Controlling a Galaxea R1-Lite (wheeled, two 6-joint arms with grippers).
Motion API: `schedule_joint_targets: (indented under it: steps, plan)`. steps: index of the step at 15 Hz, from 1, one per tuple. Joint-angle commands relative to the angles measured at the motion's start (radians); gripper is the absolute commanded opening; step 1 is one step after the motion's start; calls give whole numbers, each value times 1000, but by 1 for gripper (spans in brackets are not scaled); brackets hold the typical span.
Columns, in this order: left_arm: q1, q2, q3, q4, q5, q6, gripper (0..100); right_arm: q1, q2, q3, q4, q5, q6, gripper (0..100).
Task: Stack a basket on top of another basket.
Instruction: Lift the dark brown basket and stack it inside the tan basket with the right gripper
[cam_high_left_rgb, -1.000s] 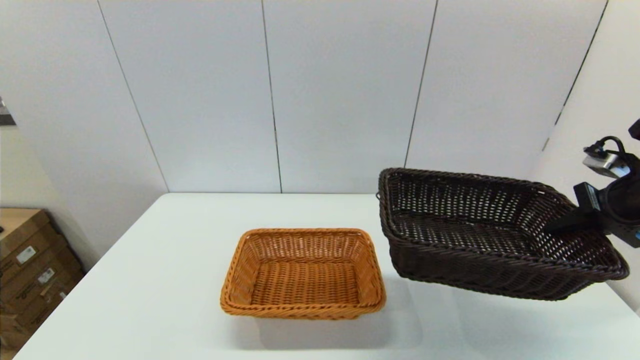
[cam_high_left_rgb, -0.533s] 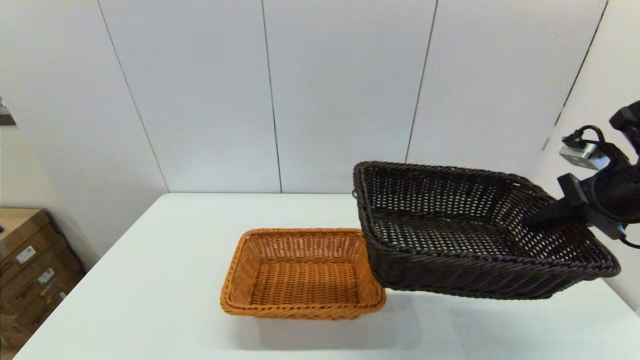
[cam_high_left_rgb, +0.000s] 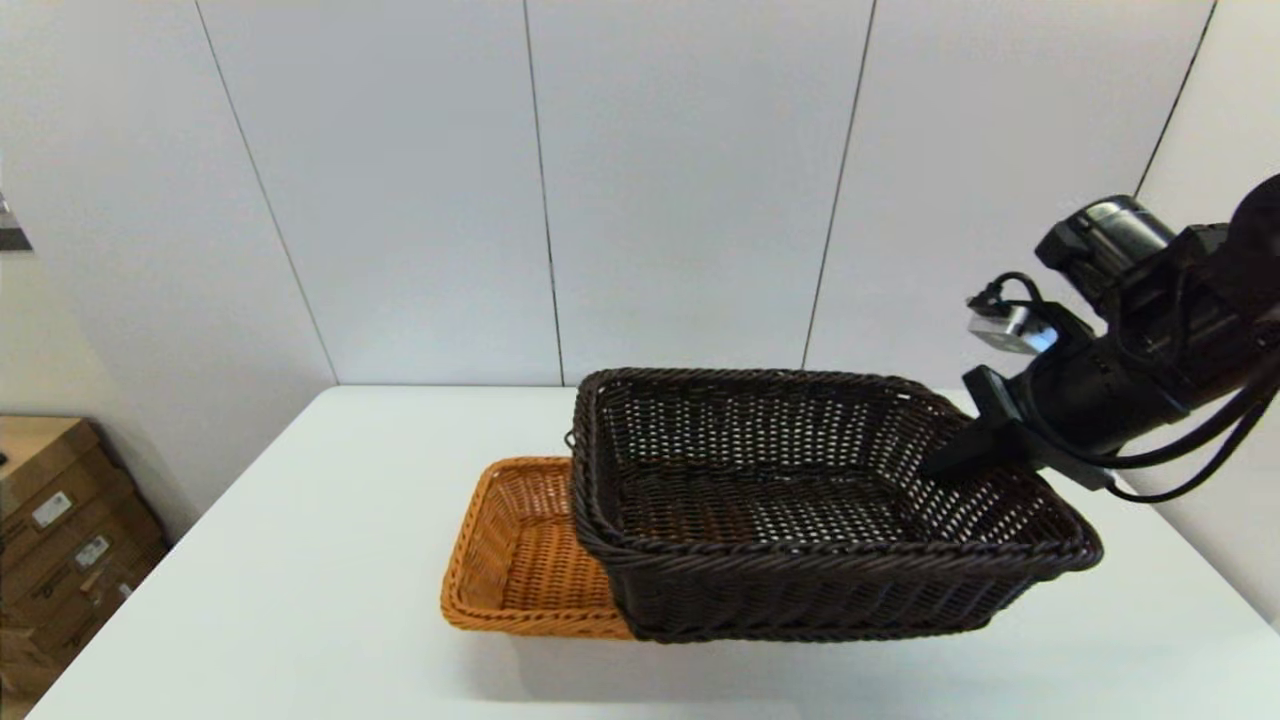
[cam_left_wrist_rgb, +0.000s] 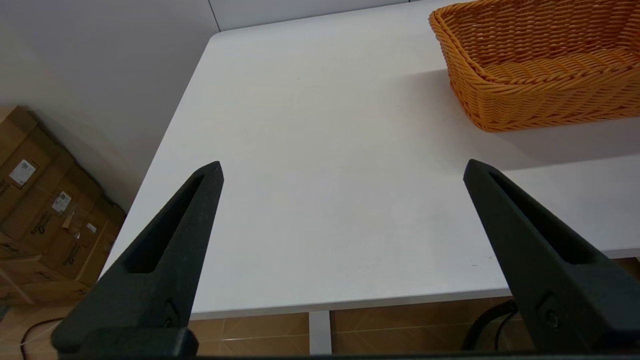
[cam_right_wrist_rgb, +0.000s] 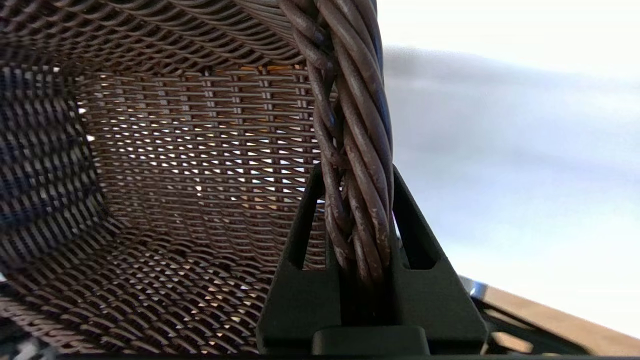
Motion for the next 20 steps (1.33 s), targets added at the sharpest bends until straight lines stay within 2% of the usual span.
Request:
schedule_joint_targets:
  steps: [1,4,6,8,11,13,16,20]
  plan:
    - [0,1,0,1,0,1,100,95,67,-43,-29,-50,86,0]
    - [0,1,0,1,0,1,100,149,104,-64,-86,-91,162,0]
    - [0,1,0,1,0,1,100,199,136,-86,-122,-143,250,0]
    - [0,1,0,1,0,1,100,248,162,-86,-153,-197,294,0]
    - [0,1,0,1,0,1,100,317,199,-100,-196,-217,377,0]
    - [0,1,0,1,0,1,100,354,217,-103,-224,-232,411,0]
    - [0,1,0,1,0,1,100,403,245,-115,-233,-307,425,0]
    - [0,1,0,1,0,1,100,436,266,-146,-242,-317,448,0]
